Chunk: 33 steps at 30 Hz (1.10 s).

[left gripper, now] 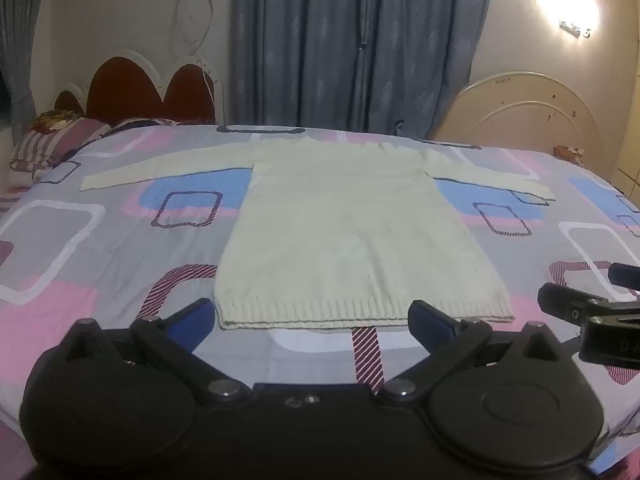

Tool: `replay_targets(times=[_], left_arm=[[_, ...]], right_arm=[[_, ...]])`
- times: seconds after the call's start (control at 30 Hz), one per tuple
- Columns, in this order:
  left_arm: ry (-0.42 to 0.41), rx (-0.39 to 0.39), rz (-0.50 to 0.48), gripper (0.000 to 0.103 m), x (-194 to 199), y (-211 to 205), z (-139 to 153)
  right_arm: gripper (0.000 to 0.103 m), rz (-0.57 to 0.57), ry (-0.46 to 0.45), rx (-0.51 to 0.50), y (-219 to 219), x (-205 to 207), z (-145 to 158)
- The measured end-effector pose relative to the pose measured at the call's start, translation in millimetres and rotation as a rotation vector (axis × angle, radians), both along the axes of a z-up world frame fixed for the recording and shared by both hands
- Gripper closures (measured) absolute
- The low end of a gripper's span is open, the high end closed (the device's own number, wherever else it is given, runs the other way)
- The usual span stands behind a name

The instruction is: Fold small clothes

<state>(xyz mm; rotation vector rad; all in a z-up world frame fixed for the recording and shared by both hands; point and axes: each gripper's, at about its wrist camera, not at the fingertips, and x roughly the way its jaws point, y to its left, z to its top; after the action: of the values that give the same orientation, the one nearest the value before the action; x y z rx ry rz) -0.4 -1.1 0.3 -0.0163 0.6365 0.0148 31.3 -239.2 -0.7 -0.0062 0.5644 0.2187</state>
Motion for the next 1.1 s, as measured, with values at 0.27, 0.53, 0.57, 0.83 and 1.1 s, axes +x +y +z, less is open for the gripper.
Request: replay_targets(times=[0.27, 0.53, 0.57, 0.83, 1.1], left_arm=[[0.002, 0.003, 0.008, 0.0, -2.2, -2.2, -1.0], [0.003, 0.006, 0.006, 0.0, -3.5, -3.4, -1.1], [0.004, 0.005, 0.006, 0.0, -3.9, -3.4, -0.9], [0.008, 0.008, 0.0, 0.0, -1.3, -0.9, 0.1], [0.012, 0.015, 0.004, 0.0, 1.1, -3.3, -5.9]], right_arm=[[0.0, -0.005, -0.002, 0.0, -0.9, -1.0, 0.6], [0.0, -0.008, -0.002, -0.001, -2.3, 0.0, -0.5], [0.0, -0.009, -0.001, -0.001, -2.3, -0.6, -0.8], [0.0, -0.011, 0.004, 0.002, -4.2, 0.0, 0.8], [0.0, -0.013, 0.006, 0.006, -6.0, -0.1, 0.6]])
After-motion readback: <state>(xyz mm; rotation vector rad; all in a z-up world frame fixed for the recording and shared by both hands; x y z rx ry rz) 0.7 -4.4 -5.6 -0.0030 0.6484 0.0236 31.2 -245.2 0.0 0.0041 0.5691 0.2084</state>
